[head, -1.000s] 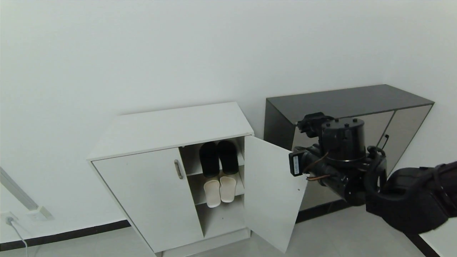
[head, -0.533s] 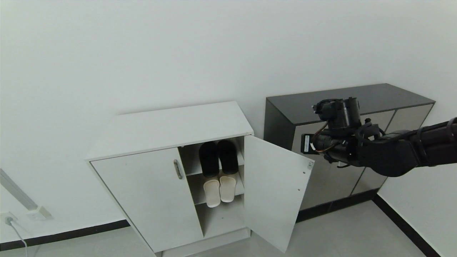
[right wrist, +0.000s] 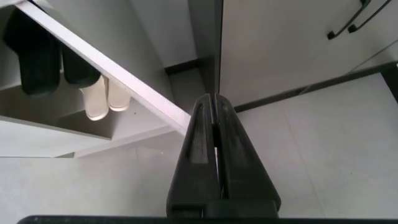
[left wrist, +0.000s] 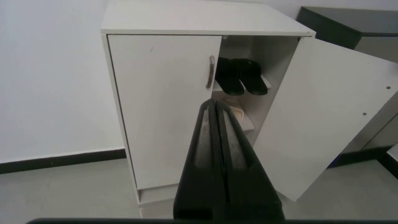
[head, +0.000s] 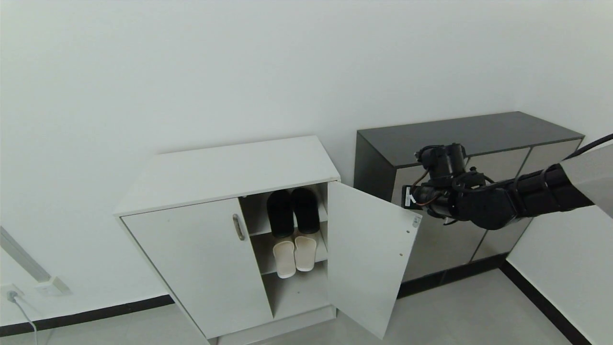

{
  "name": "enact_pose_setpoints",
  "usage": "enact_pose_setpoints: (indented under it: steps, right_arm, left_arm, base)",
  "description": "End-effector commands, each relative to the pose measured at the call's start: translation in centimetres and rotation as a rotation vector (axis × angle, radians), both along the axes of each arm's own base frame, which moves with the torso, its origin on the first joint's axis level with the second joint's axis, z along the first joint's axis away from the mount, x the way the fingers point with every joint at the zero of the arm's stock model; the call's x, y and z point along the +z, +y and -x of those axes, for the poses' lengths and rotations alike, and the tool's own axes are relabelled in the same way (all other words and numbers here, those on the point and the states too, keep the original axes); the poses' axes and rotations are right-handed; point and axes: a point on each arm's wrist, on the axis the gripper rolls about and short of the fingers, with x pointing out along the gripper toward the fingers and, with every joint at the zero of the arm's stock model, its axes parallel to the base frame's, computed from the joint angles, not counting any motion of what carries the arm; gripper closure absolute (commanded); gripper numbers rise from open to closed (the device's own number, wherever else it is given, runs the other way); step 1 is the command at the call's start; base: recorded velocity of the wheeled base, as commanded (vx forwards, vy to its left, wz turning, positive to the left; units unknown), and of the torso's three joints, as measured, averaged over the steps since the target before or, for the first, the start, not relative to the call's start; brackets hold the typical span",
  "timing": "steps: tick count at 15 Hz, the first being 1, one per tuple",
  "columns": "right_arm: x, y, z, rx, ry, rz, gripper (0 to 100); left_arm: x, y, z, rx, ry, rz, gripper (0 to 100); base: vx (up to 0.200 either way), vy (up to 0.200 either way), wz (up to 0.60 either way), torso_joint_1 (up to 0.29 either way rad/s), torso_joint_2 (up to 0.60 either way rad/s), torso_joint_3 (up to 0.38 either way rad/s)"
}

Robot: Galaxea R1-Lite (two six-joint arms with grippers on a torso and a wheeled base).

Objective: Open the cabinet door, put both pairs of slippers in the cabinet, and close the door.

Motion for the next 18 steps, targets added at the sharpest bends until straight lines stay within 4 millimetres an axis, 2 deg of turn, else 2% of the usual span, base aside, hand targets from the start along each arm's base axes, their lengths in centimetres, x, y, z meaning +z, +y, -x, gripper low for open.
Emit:
enact_pose_setpoints:
  steps: [1, 8, 12, 15, 18]
  right_arm:
    - [-1.4, 0.2, -0.6, -0.003, 0.022, 0.012, 100]
    - [-2.5, 0.4, -0.9, 0.0, 0.039, 0.019, 100]
    - [-2.7, 0.9, -0.2, 0.018, 0.049, 0.026, 100]
    - [-2.2, 2.2, 1.2, 0.059, 0.049, 0.026, 100]
    - [-1.6, 5.5, 5.2, 0.178, 0.059, 0.032, 100]
  left_arm:
    - [0.0, 0.0, 0.0, 0.0, 0.002, 0.0, 100]
    - [0.0, 0.0, 0.0, 0.0, 0.001, 0.0, 100]
    - [0.0, 0.0, 0.0, 0.0, 0.002, 0.0, 100]
    - [0.0, 0.0, 0.0, 0.0, 0.002, 0.0, 100]
    - [0.0, 0.0, 0.0, 0.0, 0.002, -0.001, 100]
  base:
    - [0.0, 0.0, 0.0, 0.0, 0.0, 0.0]
    - [0.0, 0.0, 0.0, 0.0, 0.0, 0.0]
    - [0.0, 0.0, 0.0, 0.0, 0.0, 0.0]
    - [0.0, 0.0, 0.0, 0.0, 0.0, 0.0]
    - [0.0, 0.0, 0.0, 0.0, 0.0, 0.0]
